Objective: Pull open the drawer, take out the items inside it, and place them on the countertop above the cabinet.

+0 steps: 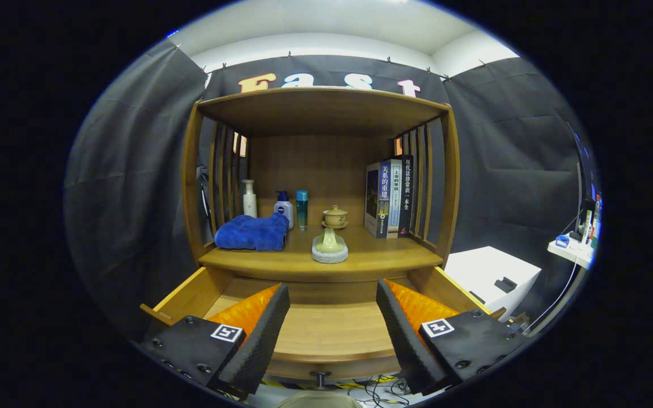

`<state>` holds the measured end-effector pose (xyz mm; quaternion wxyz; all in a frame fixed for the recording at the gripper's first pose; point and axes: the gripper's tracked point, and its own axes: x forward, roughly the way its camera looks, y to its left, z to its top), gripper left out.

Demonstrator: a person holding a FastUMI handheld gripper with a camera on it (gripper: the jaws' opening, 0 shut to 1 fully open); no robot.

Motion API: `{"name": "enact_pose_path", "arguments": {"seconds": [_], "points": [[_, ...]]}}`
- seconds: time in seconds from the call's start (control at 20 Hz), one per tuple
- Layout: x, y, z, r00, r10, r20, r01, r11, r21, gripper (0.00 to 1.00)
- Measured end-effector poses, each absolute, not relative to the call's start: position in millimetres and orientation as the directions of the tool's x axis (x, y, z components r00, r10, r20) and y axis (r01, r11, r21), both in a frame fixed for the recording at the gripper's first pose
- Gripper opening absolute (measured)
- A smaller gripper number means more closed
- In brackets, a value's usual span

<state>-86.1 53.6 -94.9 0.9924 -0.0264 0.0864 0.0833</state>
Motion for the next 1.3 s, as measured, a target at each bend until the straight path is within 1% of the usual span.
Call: {"name": "enact_pose_path", "arguments": {"seconds": [0.2,0.5,0.85,0.9,1.3], "points": [[-101.2,47.0,-115.8,0.969,0.144,-0.198,-0.158,0.986,-0.056,0.99],[-119.3,45.4,-153.6,0.954,0.140,-0.265,-0.146,0.989,-0.004,0.99],[-126.4,42.7,-183.1,0.940,0.135,-0.312,-0.136,0.991,0.021,0.98],[-128.9,46.2,-186.6,0.937,0.151,-0.316,-0.149,0.988,0.028,0.98],[-126.7,48.1,-184.9,0.943,0.161,-0.290,-0.161,0.987,0.022,0.97]]}}
